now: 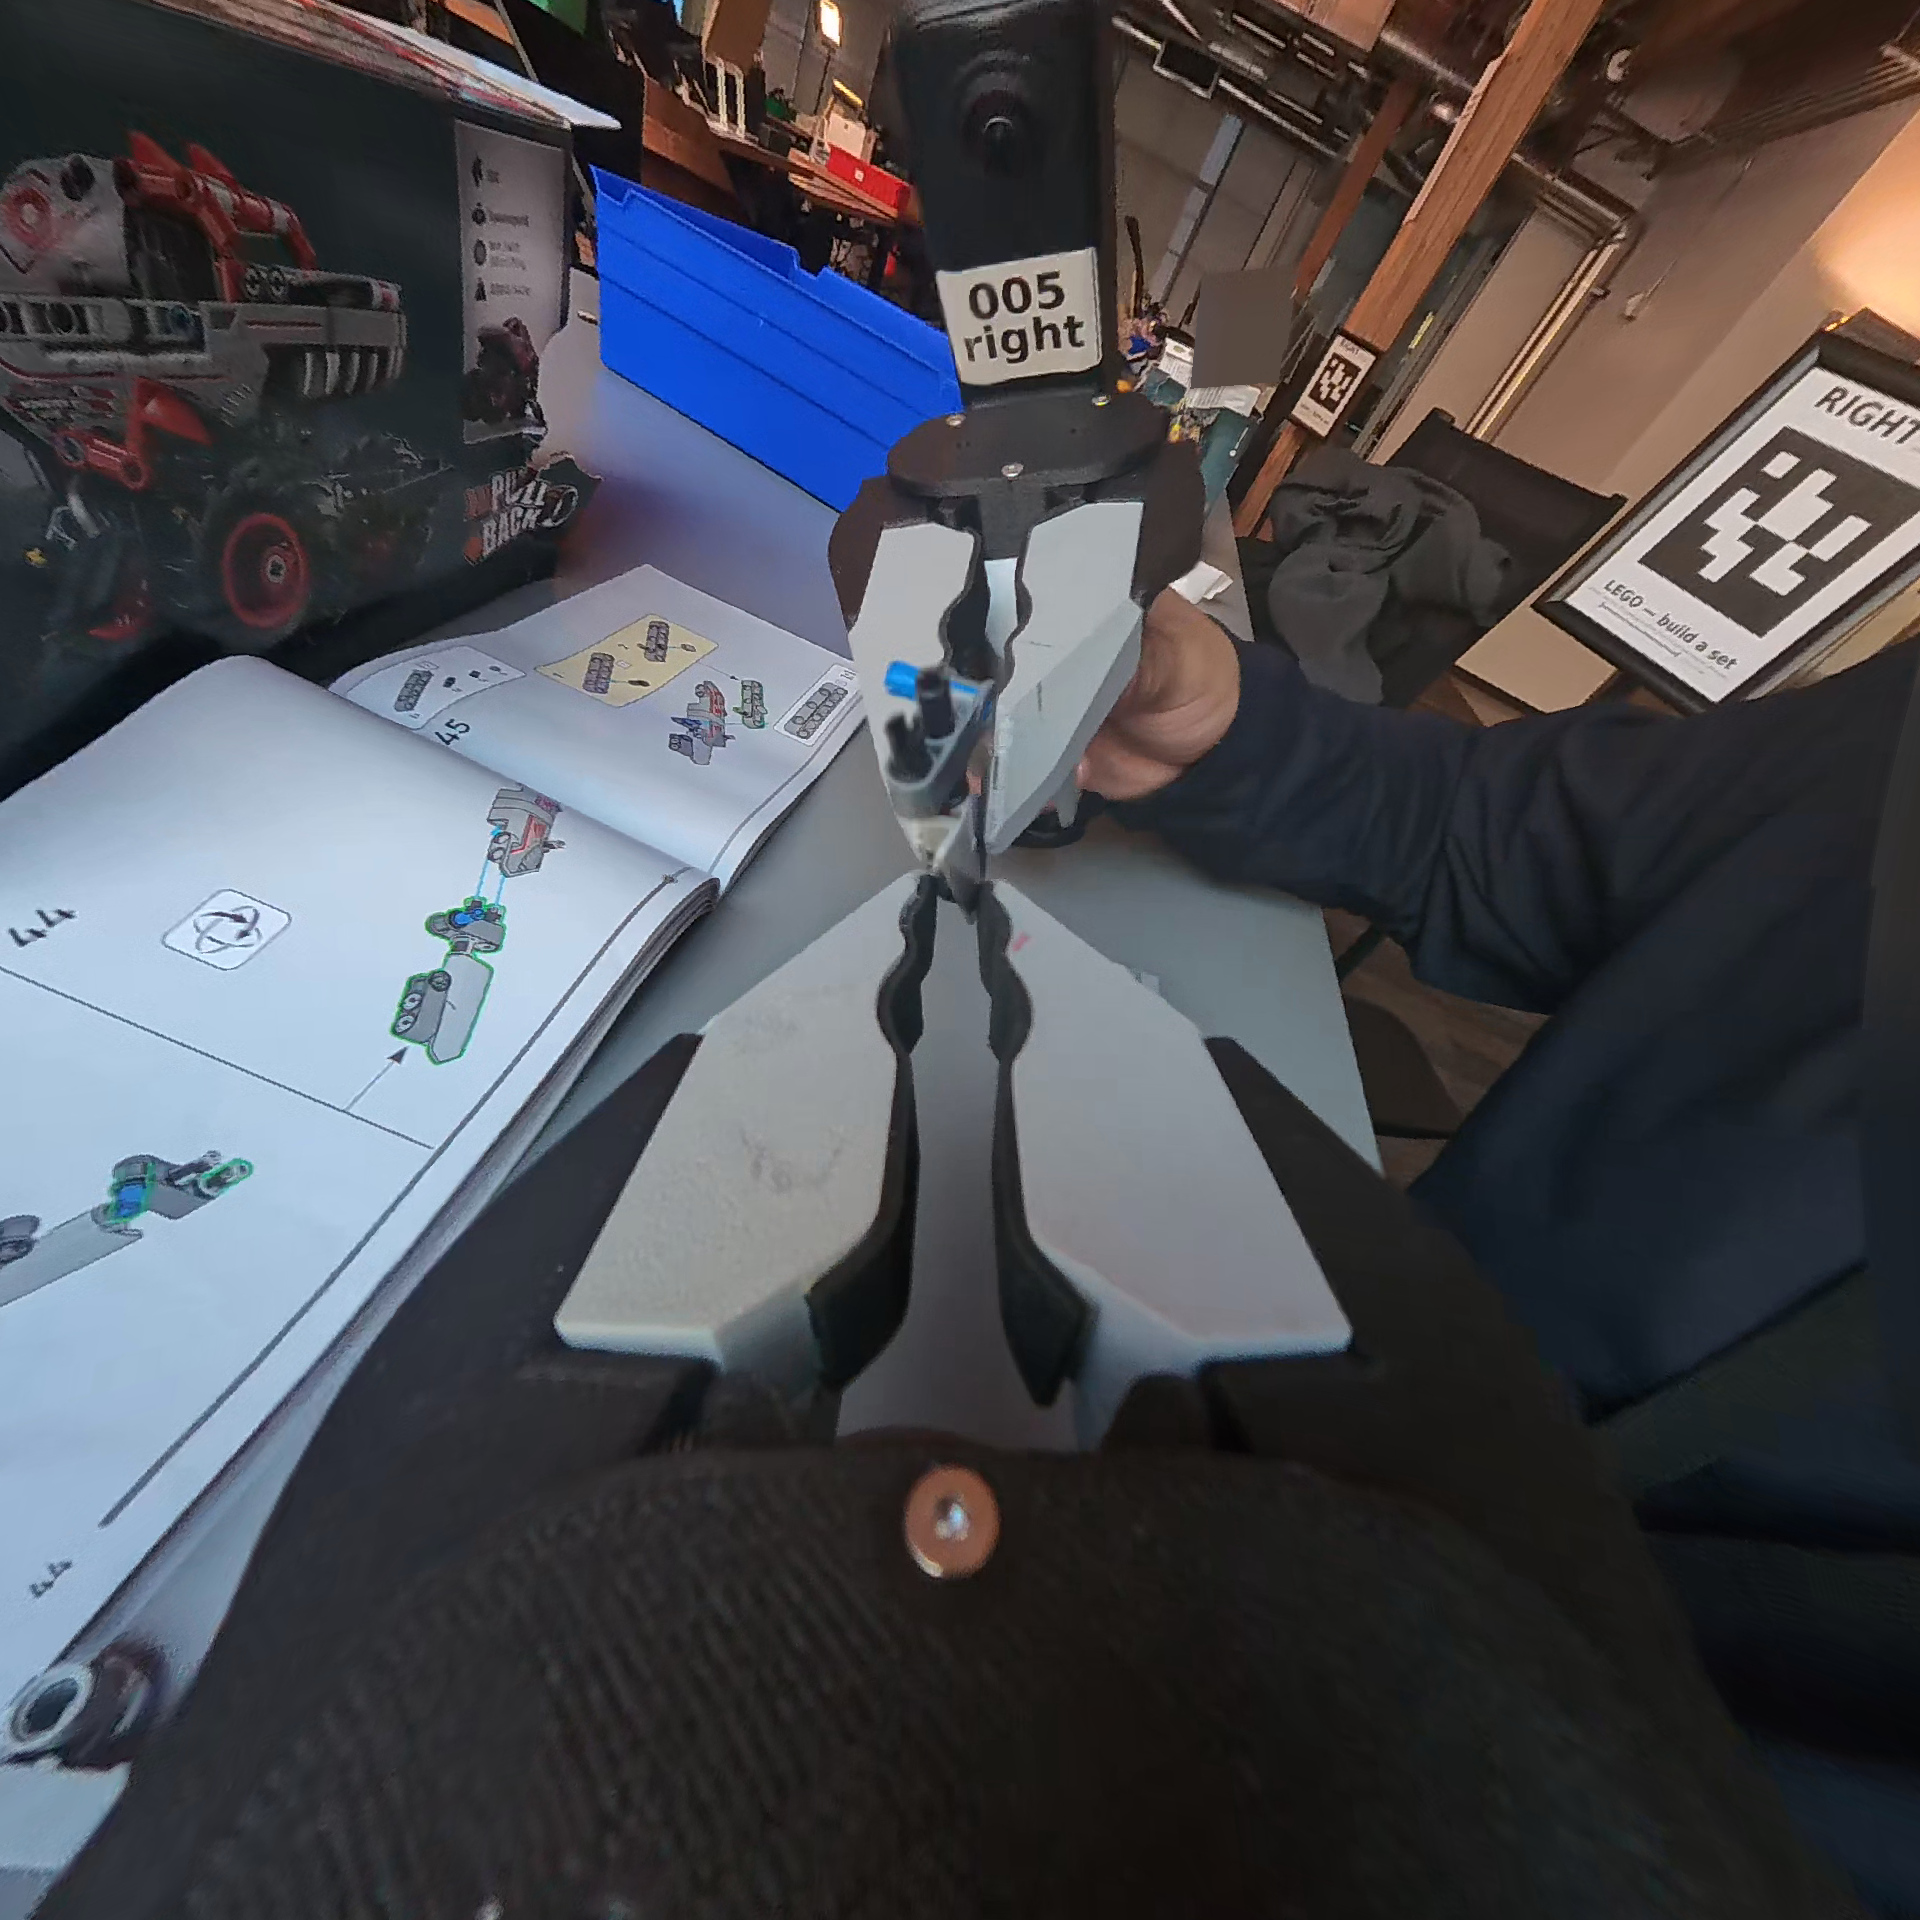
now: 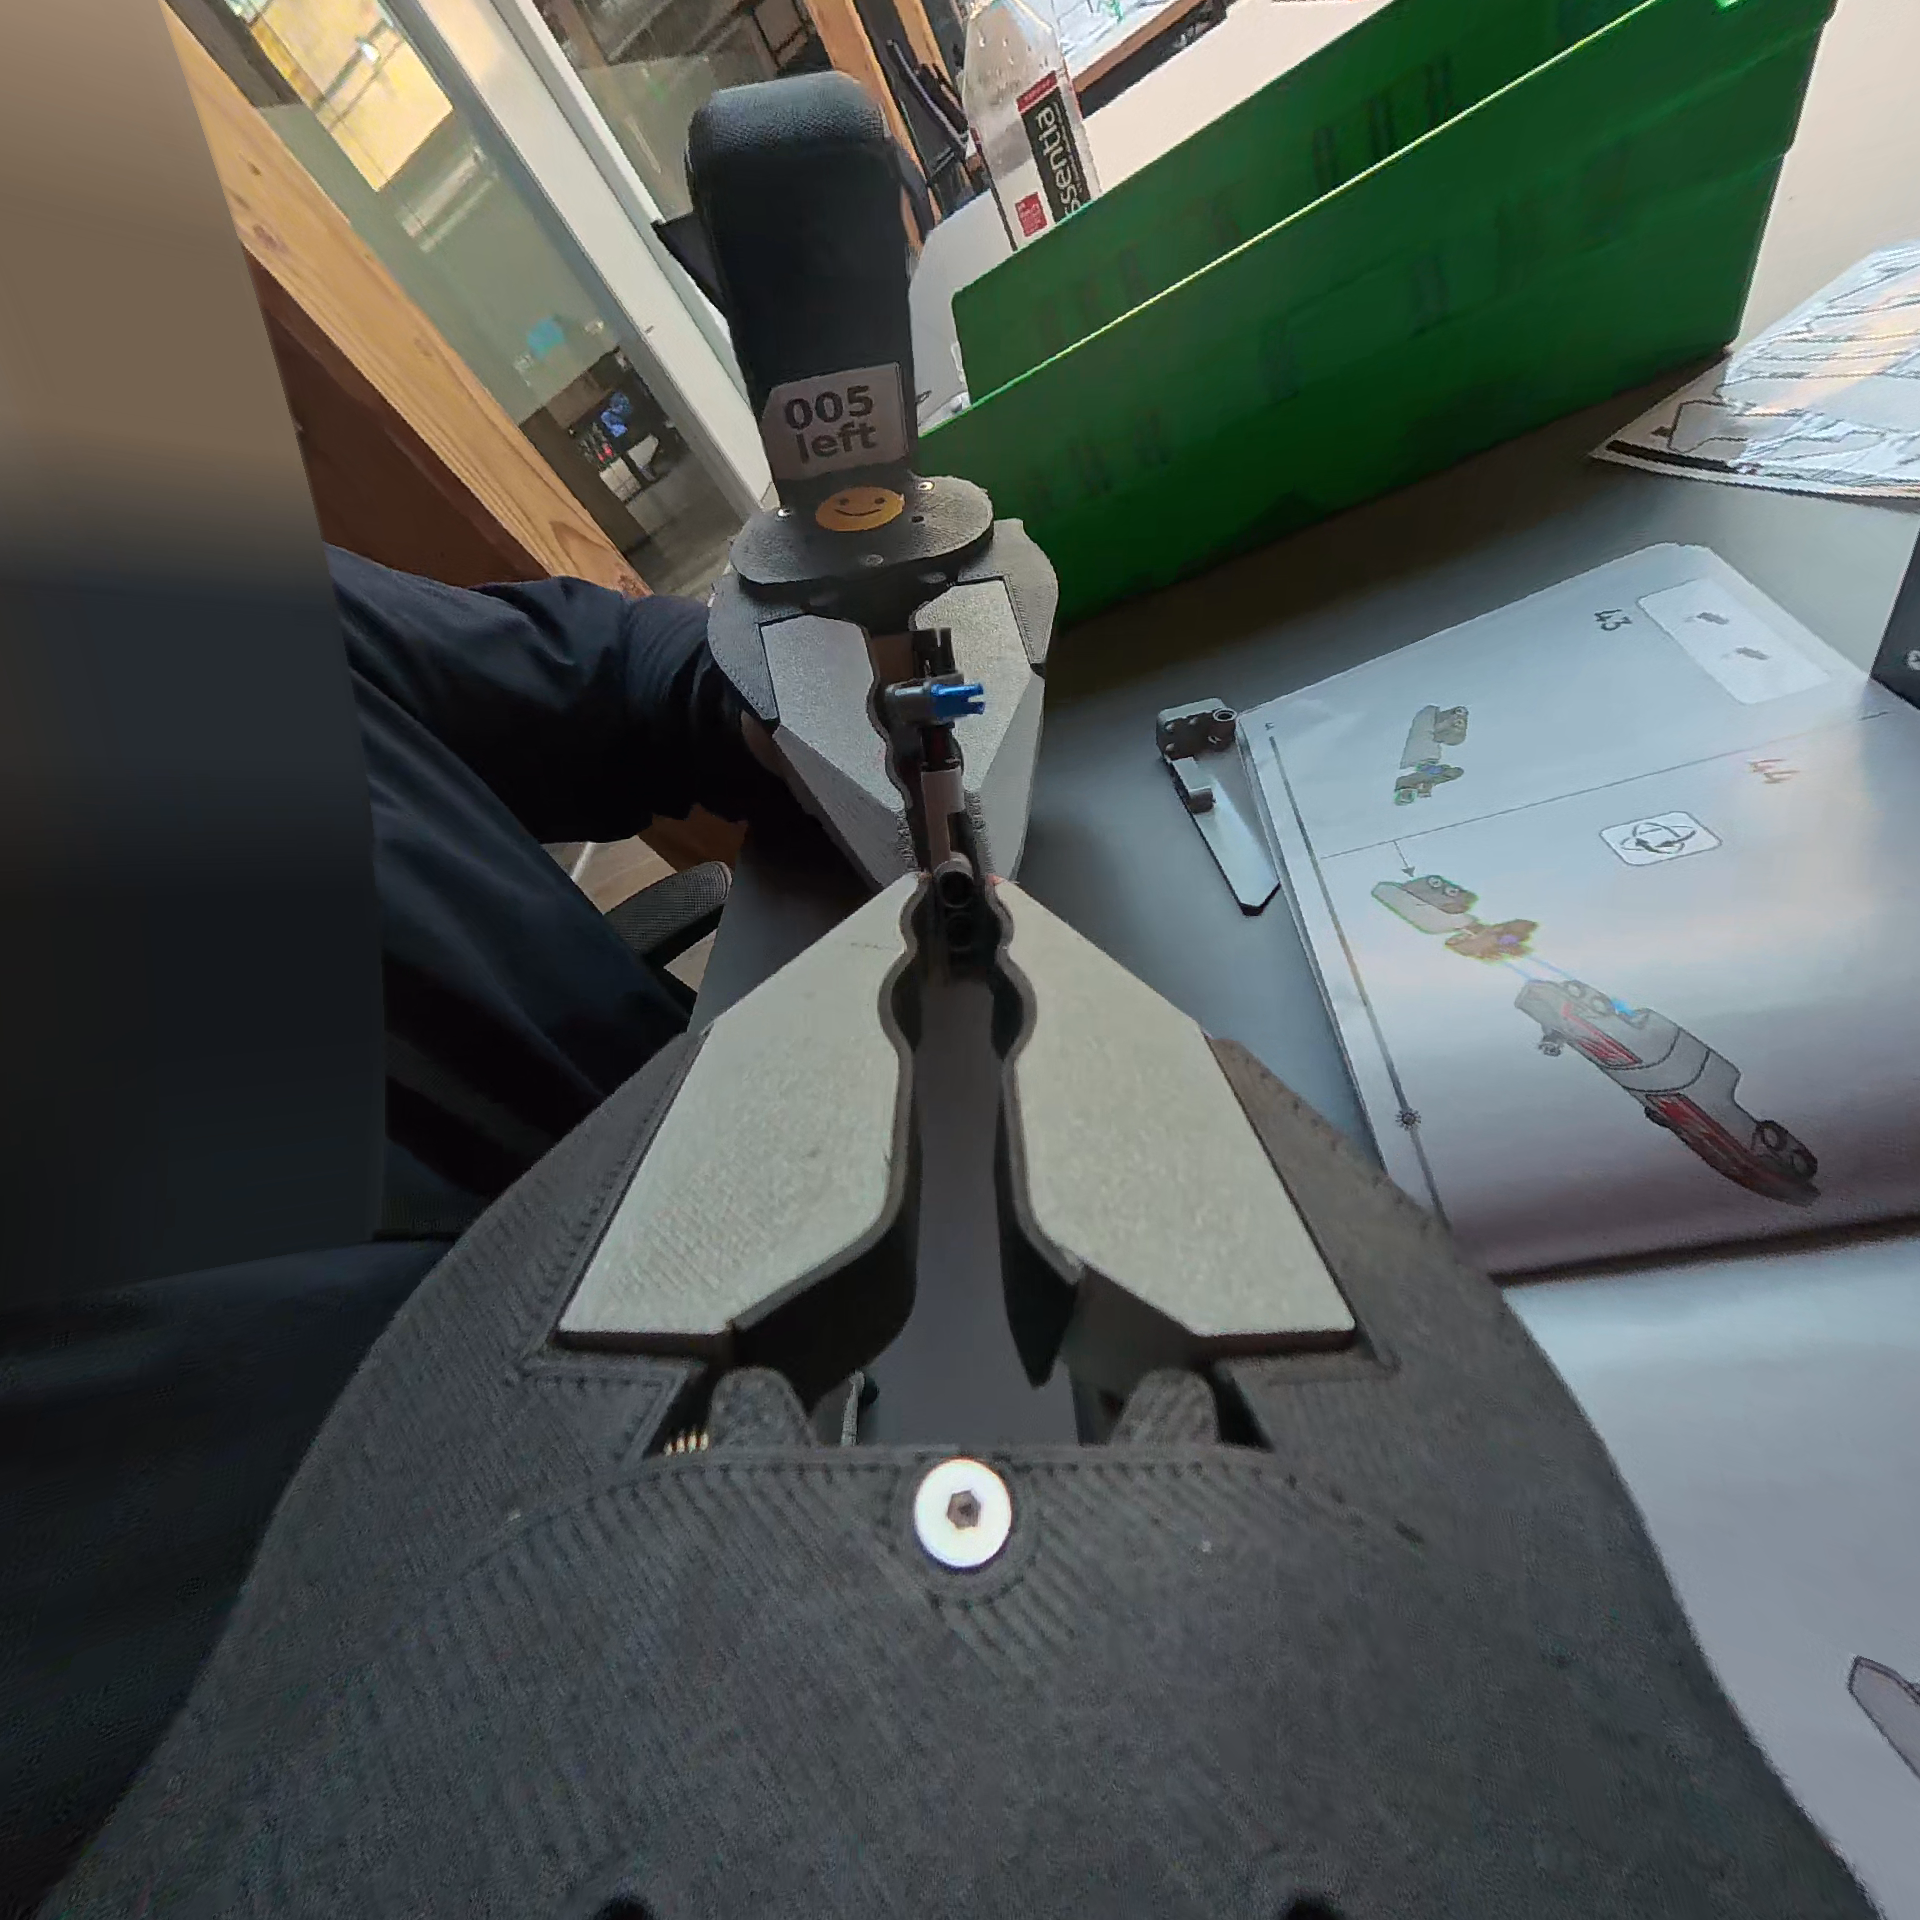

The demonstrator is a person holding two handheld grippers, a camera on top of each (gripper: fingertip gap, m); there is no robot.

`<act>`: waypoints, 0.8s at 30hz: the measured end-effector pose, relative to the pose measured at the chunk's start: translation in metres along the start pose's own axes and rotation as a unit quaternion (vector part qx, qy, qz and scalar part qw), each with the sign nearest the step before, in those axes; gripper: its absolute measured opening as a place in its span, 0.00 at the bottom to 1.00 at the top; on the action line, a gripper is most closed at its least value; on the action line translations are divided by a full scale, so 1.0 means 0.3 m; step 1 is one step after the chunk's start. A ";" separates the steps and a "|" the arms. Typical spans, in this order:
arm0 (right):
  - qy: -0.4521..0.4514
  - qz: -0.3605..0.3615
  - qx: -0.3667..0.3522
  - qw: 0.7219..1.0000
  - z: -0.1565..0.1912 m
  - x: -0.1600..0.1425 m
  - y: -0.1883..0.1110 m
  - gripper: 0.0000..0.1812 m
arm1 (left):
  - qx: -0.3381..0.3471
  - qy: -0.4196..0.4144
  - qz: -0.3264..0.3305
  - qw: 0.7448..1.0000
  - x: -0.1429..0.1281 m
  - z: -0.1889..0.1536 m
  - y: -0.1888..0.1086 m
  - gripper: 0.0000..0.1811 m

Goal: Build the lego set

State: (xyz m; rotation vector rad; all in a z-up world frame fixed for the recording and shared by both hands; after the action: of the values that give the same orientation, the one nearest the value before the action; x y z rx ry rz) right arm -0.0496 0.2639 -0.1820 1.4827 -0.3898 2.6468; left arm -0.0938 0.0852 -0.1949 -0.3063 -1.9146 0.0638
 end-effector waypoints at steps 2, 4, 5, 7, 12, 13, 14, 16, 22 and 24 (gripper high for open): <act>0.006 -0.004 0.001 1.000 -0.006 -0.002 -0.002 0.03 | 0.013 0.019 0.000 1.000 0.004 0.002 -0.005 0.03; 0.004 0.003 -0.026 1.000 -0.022 -0.006 -0.007 0.03 | 0.066 0.073 0.003 0.995 0.009 0.004 -0.012 0.02; 0.005 0.009 -0.050 0.999 -0.033 -0.009 -0.012 0.02 | 0.109 0.123 0.016 0.986 0.011 0.006 -0.015 0.02; 0.006 0.001 -0.059 0.998 -0.038 -0.006 -0.028 0.03 | 0.215 0.268 0.053 0.938 0.006 0.009 -0.020 0.02; 0.026 -0.033 -0.025 0.999 -0.016 0.015 -0.041 0.17 | 0.333 0.521 0.073 0.782 -0.010 -0.061 0.001 0.02; 0.021 -0.028 -0.047 0.998 -0.019 0.012 -0.040 0.19 | 0.346 0.554 0.070 0.754 -0.012 -0.078 0.002 0.02; 0.016 -0.023 -0.063 0.998 -0.020 0.009 -0.036 0.21 | 0.360 0.595 0.067 0.715 -0.016 -0.092 0.001 0.01; 0.009 -0.014 -0.061 0.998 -0.012 0.007 -0.023 0.16 | 0.382 0.666 0.056 0.638 -0.029 -0.118 0.002 0.01; -0.031 -0.047 -0.061 0.997 0.017 0.034 -0.007 0.11 | 0.334 0.602 0.008 0.725 -0.024 -0.143 0.010 0.00; -0.060 -0.067 -0.023 0.996 0.045 0.047 -0.001 0.00 | 0.295 0.542 0.012 0.787 -0.031 -0.124 0.024 0.00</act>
State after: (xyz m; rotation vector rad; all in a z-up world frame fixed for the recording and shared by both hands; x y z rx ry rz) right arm -0.0459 0.2600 -0.1632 1.5981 -0.3440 2.4392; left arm -0.0551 0.0860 -0.1914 0.0825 -0.6659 0.4057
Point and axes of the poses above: each gripper's, where its closed fingertips meet, y out along the fingers, x out of its top, z = x × y across the jaws, the point moved 10 cm from there along -y, back along the fingers, and after that the axes turned 5 degrees about x, right-handed, at the moved point
